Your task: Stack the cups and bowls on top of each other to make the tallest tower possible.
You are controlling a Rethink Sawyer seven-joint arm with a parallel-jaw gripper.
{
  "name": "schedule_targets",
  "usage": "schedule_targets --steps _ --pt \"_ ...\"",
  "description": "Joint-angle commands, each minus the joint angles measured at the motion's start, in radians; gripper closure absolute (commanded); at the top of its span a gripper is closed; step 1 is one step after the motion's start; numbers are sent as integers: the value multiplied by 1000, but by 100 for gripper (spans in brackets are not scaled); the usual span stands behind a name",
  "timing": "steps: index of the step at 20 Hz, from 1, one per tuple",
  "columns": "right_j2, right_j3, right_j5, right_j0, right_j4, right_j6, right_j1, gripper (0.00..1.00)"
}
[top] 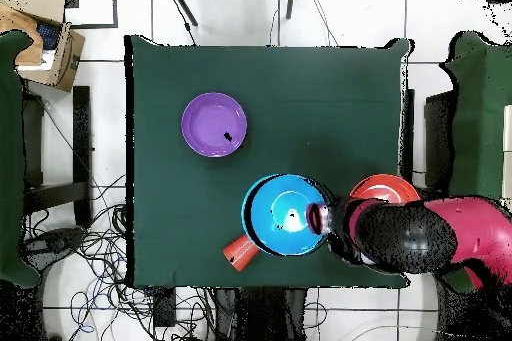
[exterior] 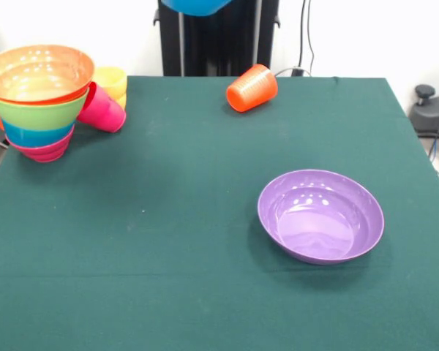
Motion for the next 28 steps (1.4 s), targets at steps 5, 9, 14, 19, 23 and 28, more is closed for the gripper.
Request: schedule_targets --steps 5,9,14,19,23,28 --pt "-30 -77 162 -39 -169 -457 166 100" --pt "-38 -92 168 -73 -216 -514 199 100" --pt "-53 -131 198 -108 -257 -594 230 100" --pt "-62 -165 216 -128 -273 -651 253 100" --pt "-80 -216 245 -147 -284 -713 268 100" --pt "-95 -245 251 -154 -304 -755 284 100"
